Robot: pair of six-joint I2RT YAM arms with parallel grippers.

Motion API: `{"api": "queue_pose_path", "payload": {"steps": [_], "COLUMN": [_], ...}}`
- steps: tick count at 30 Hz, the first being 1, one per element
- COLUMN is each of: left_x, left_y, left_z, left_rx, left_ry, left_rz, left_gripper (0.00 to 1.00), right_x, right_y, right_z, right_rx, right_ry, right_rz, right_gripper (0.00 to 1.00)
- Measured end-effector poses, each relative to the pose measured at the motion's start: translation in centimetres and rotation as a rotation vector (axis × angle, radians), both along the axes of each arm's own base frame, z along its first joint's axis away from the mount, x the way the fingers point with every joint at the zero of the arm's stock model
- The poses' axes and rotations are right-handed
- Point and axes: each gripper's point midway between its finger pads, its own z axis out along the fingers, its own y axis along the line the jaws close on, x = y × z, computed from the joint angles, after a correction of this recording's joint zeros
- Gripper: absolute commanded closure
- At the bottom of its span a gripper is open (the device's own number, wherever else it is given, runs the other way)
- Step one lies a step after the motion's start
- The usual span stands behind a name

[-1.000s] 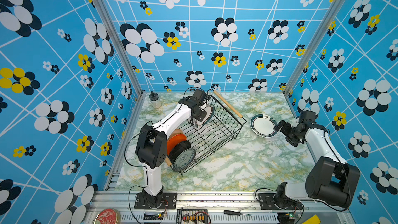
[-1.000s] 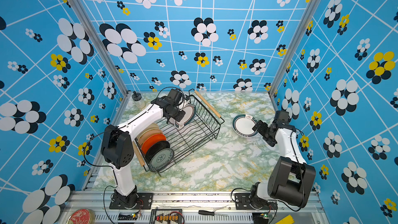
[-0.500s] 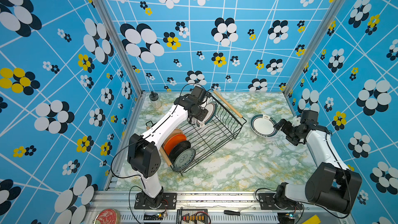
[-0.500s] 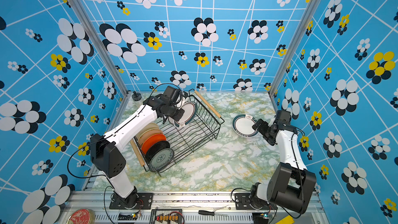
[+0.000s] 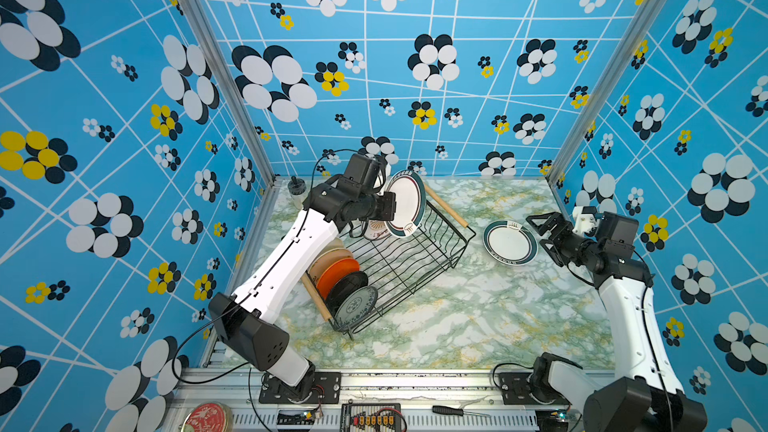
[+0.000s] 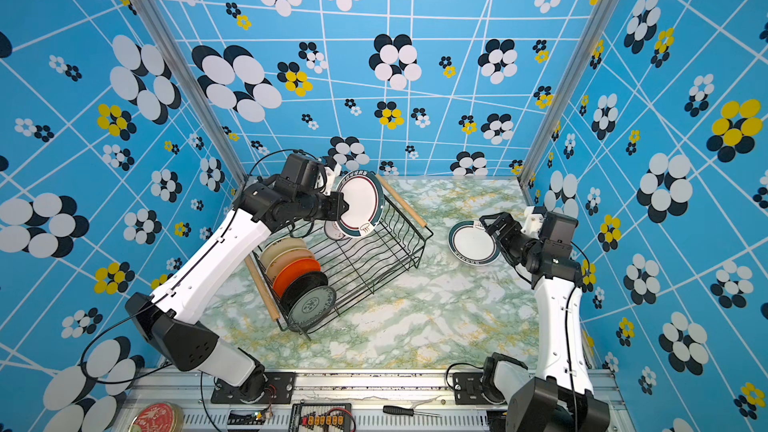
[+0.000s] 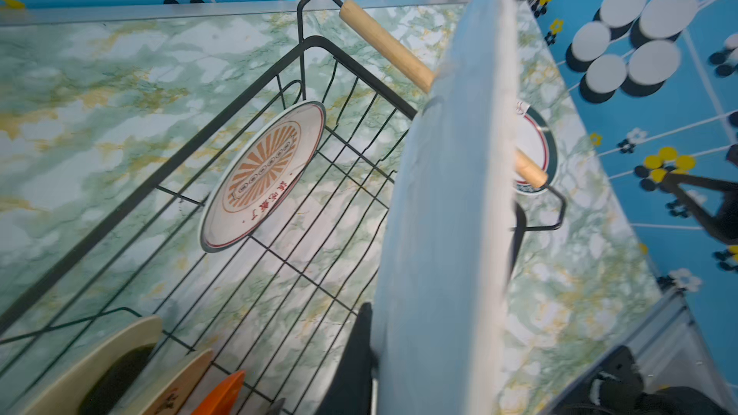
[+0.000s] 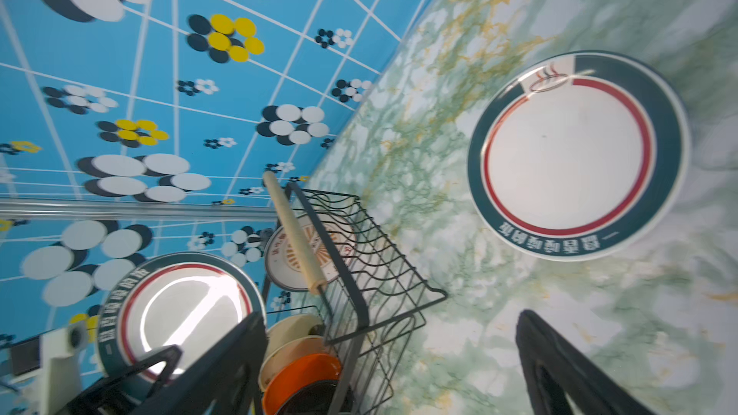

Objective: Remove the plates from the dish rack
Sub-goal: 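Lift the plate up out of the rack with the left gripper while the right approaches, then grasp the plate's rim with the right gripper while the left holds it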

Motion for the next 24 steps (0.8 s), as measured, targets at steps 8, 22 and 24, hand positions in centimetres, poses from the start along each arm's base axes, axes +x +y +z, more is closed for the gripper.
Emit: {"api": "queue_pose_path", "payload": {"steps": [8,22,24], "left_x": [-1.9,-3.1,-3.0], "left_y": [-2.2,-7.3,-7.7], "left_z": [-1.0,-0.4,0.3], "left_rx": [-0.320,-0.593,-0.631], "left_ry": [0.149,0.241,0.237], "left_rz": [0.124,0.125,0.114], "left_gripper": [1.00,1.00,1.00], "right_x": [-0.7,-1.1,-1.0], "right_y": [7.6,16.5,17.0], "right_z": [3.8,3.7,3.5], "right_rx": [0.173,0.255,0.260], "right_ry": [-0.102,-0.066,-0.060], "right_rz": [0.180,0.381,0.385], "right_gripper": [0.01,0.19,0.23]}}
